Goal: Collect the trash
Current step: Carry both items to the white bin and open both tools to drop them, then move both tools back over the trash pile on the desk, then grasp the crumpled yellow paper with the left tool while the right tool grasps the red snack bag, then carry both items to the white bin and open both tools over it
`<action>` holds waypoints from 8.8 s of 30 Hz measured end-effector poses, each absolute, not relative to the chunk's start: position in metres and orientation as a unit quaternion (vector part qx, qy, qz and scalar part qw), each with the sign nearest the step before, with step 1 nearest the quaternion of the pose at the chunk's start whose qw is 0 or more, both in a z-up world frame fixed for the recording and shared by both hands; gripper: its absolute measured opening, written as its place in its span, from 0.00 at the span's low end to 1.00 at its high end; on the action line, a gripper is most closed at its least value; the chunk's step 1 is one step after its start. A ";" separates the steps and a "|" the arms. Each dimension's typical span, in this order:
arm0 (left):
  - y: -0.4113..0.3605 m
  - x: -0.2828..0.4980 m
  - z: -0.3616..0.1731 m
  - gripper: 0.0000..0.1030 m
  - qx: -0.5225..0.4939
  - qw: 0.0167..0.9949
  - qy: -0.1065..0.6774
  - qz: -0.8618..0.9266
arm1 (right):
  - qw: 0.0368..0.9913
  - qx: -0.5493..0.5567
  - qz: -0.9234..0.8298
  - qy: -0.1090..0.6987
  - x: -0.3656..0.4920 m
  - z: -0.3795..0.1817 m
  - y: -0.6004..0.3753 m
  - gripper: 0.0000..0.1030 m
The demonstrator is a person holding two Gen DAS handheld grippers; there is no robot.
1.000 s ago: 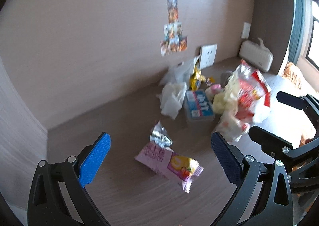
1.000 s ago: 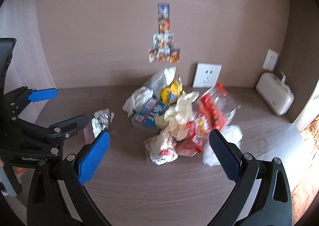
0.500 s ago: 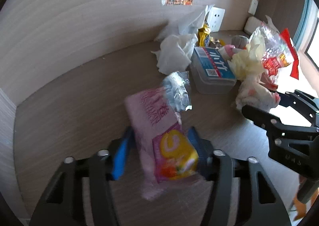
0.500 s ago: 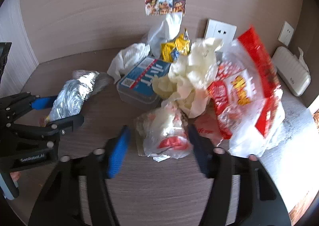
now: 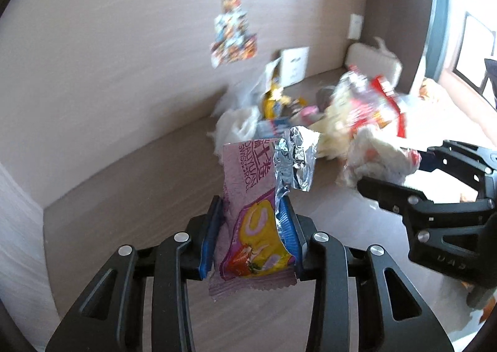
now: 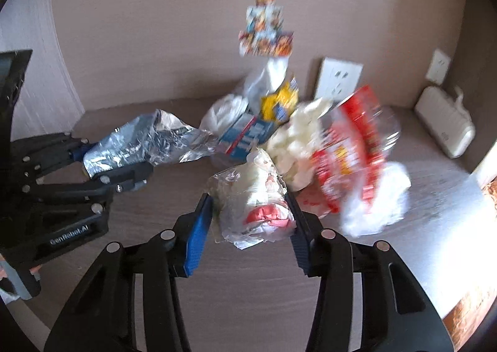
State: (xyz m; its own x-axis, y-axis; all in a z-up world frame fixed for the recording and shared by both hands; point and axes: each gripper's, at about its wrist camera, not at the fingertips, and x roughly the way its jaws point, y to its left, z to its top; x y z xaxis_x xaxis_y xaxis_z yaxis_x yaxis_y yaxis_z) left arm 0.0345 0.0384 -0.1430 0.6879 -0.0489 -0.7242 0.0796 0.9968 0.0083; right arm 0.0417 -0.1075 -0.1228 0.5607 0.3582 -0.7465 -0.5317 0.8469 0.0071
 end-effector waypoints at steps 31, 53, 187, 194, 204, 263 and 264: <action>-0.293 0.041 -0.135 0.37 0.128 0.826 0.375 -0.402 | 0.900 0.012 -0.103 0.423 -0.028 -0.121 -0.420 0.47; -0.465 0.049 -0.421 0.38 0.183 0.712 0.521 -0.434 | 0.808 0.114 -0.148 0.559 -0.022 -0.381 -0.559 0.47; -0.084 0.042 -0.076 0.30 0.105 0.925 0.294 -0.218 | 0.924 0.018 0.222 0.312 0.052 -0.030 -0.234 0.09; -0.121 0.037 -0.072 0.30 0.106 0.915 0.297 -0.252 | 0.942 0.022 0.160 0.294 0.033 -0.016 -0.291 0.09; -0.229 0.035 -0.079 0.30 0.142 0.878 0.291 -0.352 | 0.946 0.045 0.049 0.317 -0.011 -0.031 -0.383 0.09; -0.497 0.058 -0.530 0.95 0.205 0.692 0.551 -0.419 | 0.795 0.143 -0.116 0.578 -0.030 -0.470 -0.577 0.96; -0.496 0.057 -0.526 0.95 0.207 0.694 0.548 -0.418 | 0.795 0.142 -0.118 0.578 -0.031 -0.468 -0.577 0.96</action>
State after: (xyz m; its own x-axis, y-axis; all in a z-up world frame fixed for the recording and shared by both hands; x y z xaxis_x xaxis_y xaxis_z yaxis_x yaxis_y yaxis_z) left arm 0.0567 -0.4956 -0.5262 0.0490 -0.3544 -0.9338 0.8073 0.5646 -0.1720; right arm -0.0308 -0.5770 -0.4678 0.3038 -0.0226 -0.9525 0.3512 0.9320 0.0899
